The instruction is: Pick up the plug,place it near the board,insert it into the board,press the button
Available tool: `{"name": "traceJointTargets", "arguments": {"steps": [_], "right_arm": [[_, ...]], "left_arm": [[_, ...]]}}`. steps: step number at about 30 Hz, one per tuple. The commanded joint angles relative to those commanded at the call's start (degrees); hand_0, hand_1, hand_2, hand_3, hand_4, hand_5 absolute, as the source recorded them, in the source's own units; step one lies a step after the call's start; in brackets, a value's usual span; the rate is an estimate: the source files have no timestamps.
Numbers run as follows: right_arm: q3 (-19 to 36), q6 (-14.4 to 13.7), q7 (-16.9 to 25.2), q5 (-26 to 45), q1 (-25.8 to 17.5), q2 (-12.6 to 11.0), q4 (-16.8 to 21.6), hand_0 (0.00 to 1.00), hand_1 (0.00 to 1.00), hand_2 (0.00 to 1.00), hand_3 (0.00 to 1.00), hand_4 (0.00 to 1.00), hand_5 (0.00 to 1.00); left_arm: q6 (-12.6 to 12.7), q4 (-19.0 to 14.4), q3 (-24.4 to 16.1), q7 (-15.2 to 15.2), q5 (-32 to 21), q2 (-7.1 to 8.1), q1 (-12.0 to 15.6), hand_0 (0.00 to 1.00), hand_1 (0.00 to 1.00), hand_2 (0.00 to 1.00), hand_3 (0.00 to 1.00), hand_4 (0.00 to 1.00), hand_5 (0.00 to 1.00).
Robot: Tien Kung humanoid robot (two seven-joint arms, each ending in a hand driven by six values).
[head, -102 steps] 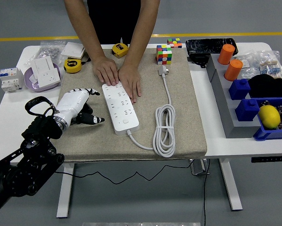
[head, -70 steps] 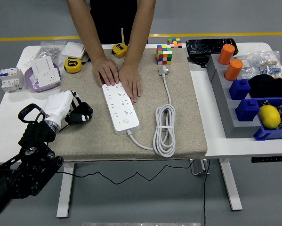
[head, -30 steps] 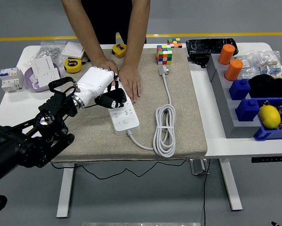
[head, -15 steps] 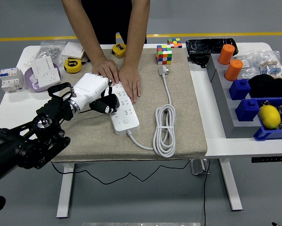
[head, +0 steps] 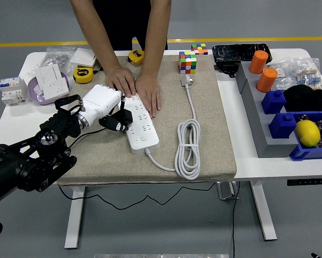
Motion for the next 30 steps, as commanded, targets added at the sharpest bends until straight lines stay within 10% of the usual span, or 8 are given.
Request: {"name": "traceJointTargets", "arguments": {"steps": [30], "right_arm": [[0.4, -0.2, 0.1, 0.6, 0.5, -0.2, 0.0, 0.998, 0.852, 0.793, 0.809, 0.998, 0.973]], "left_arm": [[-2.3, 0.4, 1.8, 1.0, -0.4, 0.30, -1.4, 0.287, 0.219, 0.243, 0.262, 0.804, 0.247]]}}
